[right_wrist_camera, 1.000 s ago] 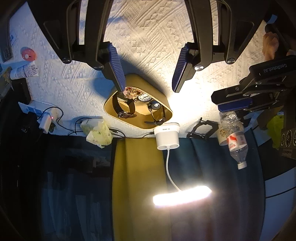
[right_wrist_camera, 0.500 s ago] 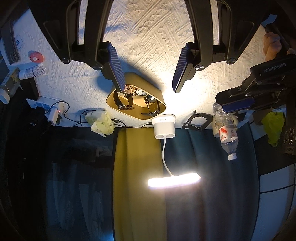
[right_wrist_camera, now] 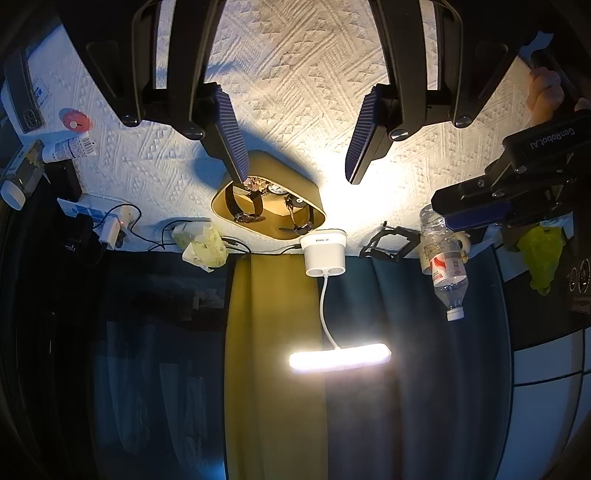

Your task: Organize jewelry

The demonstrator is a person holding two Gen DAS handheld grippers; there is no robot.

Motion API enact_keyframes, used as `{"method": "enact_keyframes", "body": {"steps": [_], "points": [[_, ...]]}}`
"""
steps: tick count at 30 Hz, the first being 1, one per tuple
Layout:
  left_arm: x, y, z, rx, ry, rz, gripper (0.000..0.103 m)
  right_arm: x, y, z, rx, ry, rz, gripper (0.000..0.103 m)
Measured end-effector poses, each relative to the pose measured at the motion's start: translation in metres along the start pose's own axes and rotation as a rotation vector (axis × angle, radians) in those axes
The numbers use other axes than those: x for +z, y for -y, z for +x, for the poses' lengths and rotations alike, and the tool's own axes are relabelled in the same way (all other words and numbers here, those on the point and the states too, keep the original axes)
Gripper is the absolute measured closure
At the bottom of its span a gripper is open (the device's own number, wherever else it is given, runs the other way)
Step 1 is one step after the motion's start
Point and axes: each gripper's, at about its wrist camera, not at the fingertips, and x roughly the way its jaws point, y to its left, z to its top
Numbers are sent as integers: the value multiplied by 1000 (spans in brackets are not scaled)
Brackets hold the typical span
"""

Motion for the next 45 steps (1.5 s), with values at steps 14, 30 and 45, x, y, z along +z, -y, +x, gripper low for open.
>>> {"method": "enact_keyframes", "body": {"steps": [14, 30, 45], "points": [[1, 0, -2, 13, -1, -2, 65, -2, -2, 2, 7, -11, 1, 48], [0, -3, 1, 8, -1, -7, 65, 0, 0, 9, 2, -21, 6, 47], [0, -1, 9, 1, -9, -1, 65, -4, 9, 13, -5, -29, 29, 47]]}}
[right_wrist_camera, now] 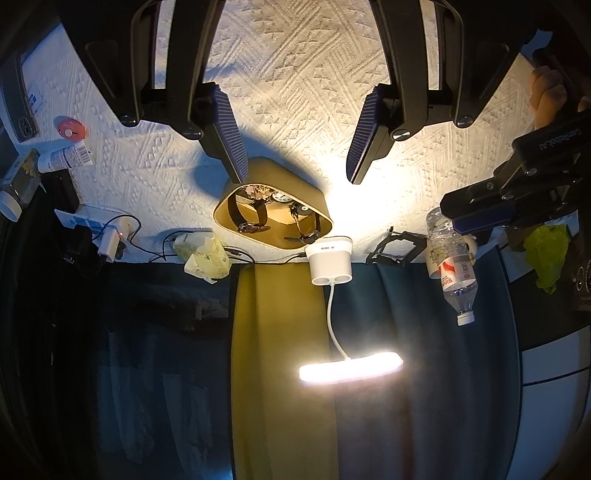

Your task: Organize jewelry

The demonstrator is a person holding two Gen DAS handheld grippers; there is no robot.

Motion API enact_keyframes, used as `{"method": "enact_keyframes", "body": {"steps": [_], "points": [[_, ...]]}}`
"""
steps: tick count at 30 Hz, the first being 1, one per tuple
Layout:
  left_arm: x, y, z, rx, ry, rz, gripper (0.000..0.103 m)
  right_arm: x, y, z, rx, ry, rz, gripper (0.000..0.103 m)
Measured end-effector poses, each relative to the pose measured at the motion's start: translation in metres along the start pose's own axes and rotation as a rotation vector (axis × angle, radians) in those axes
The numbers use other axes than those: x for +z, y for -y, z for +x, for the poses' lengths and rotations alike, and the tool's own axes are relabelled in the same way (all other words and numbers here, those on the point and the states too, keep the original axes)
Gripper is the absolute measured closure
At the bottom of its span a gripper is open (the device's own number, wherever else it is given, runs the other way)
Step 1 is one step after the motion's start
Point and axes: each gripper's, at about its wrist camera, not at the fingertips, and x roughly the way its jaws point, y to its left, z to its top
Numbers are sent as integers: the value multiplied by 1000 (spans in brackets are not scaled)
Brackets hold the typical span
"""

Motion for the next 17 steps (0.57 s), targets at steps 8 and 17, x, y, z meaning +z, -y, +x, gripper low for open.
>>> {"method": "enact_keyframes", "body": {"steps": [8, 17], "points": [[0, 0, 1, 0, 0, 0, 65, -1, 3, 1, -2, -1, 5, 47], [-1, -1, 8, 0, -13, -5, 65, -3, 5, 7, 0, -14, 10, 47]]}}
